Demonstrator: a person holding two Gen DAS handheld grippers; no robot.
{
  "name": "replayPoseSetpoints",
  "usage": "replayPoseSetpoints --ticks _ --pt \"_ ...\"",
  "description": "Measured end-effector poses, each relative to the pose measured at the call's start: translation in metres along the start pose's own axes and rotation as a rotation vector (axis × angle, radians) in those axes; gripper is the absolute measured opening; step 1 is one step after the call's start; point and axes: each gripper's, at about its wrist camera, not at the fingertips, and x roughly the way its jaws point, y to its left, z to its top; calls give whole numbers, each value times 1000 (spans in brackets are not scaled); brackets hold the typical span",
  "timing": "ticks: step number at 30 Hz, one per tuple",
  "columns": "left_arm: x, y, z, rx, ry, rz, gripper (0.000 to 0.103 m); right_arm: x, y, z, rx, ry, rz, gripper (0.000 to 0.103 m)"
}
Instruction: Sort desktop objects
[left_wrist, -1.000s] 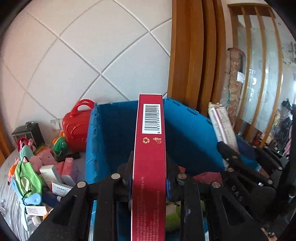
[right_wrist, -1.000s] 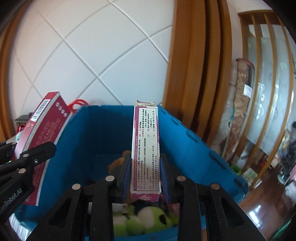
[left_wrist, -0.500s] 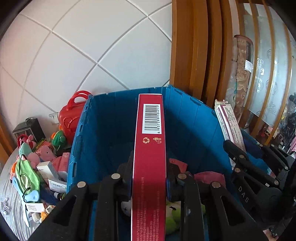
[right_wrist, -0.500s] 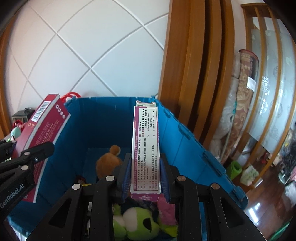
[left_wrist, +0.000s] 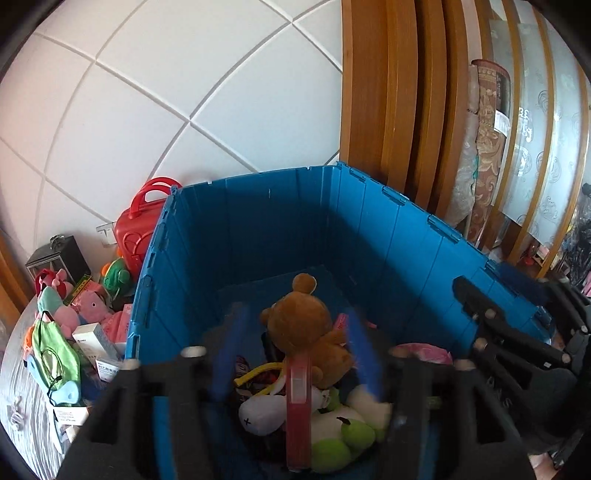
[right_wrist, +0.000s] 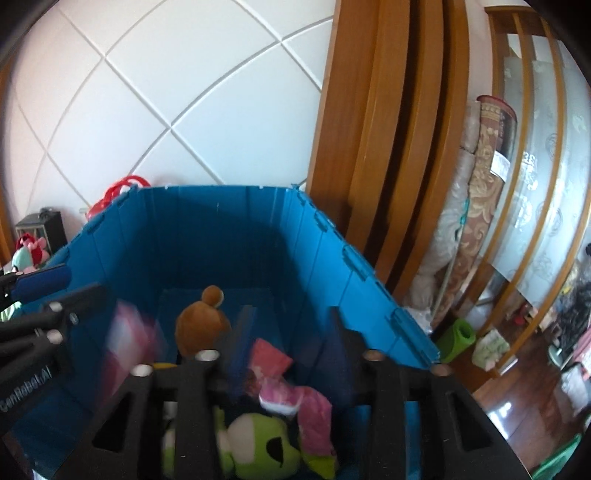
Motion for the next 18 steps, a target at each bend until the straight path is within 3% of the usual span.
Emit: replayPoseSetpoints --ticks 1,3,6,11,16,18 --pt "-3 2 0 -7 -7 -1 70 -5 -1 -1 3 -30 -4 89" --pt "-9 4 0 -15 -28 0 73 -15 -1 0 1 -72 -17 91" --pt "-22 9 -1 -18 -55 8 73 -26 -2 1 8 -114 -11 103" --pt "-50 20 -7 -22 -135 35 76 -42 -1 1 4 -146 -36 103" --pt "-84 34 -16 -23 -248 55 76 -49 2 -2 26 -133 -16 103" --pt "-93 40 -18 -35 -253 53 82 -51 5 -4 41 -117 12 103"
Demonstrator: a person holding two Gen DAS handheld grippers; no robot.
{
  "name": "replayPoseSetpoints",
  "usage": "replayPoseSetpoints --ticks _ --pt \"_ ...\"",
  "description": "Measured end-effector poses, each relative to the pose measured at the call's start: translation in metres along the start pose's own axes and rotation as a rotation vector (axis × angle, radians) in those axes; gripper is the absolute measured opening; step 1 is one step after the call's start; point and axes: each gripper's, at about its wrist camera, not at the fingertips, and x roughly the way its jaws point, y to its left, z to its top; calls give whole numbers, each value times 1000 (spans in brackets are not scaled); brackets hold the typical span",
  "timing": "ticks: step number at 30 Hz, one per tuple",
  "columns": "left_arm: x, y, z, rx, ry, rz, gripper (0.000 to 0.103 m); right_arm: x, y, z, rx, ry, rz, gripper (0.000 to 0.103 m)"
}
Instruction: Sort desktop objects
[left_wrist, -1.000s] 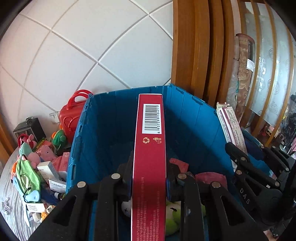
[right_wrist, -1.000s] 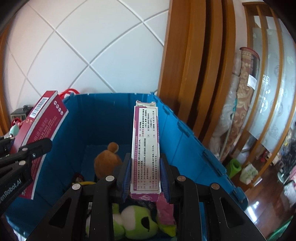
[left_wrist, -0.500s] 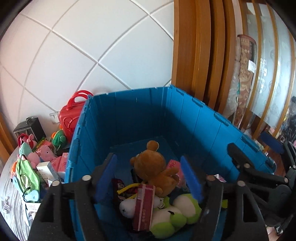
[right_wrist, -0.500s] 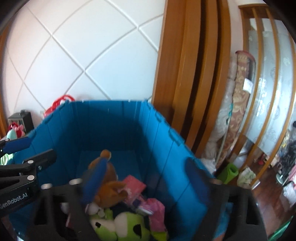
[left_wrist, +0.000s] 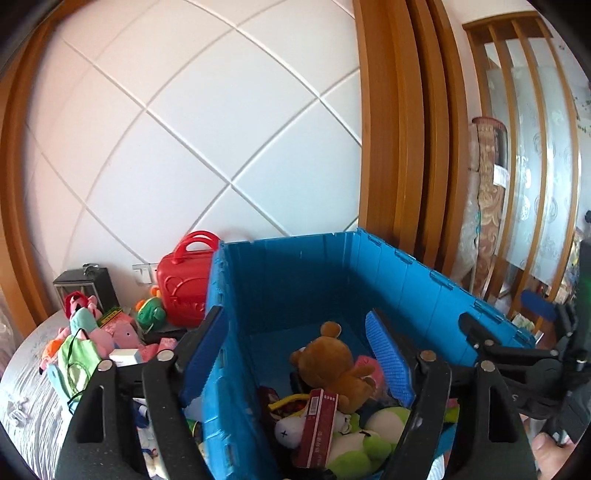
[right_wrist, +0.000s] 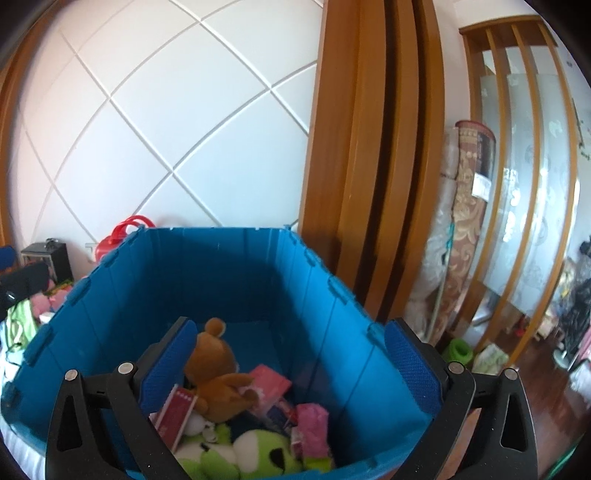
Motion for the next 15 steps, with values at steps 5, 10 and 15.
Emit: replayPoseSetpoints --ticks 5,10,15 --pt "-18 20 -3 -24 35 11 90 -15 15 -3 27 21 19 103" --pt "-31 36 -10 17 52 14 90 -41 40 -7 1 19 23 103" --pt "-44 46 -13 34 51 -2 90 -60 58 -8 -1 40 -3 103"
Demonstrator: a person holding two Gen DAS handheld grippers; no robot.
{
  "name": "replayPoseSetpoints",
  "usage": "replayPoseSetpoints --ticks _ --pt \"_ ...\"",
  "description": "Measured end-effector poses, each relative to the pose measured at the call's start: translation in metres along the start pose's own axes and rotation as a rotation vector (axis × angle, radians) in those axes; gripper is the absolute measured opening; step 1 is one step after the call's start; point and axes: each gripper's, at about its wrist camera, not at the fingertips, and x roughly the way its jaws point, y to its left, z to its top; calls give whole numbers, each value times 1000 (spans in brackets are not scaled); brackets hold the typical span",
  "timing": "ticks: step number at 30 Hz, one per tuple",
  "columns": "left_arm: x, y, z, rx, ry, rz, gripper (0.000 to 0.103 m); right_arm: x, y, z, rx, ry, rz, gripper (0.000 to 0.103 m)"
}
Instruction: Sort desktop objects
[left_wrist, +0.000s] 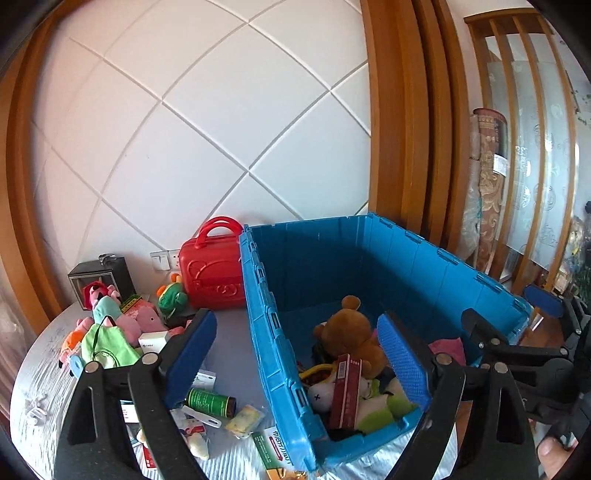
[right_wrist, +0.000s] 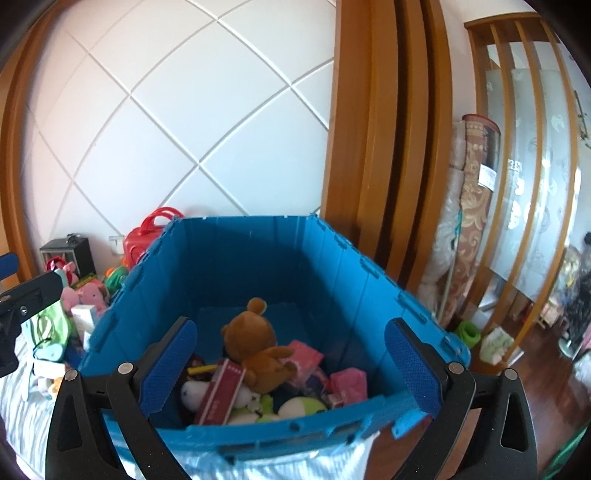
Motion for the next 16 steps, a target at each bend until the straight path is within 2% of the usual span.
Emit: replayPoseSetpoints --ticks 7,16 --pt "-7 5 -8 22 28 -21 90 -14 14 -9 -6 34 -41 103" --pt "-10 12 -11 14 39 -22 90 -22 18 -10 -5 37 -66 103"
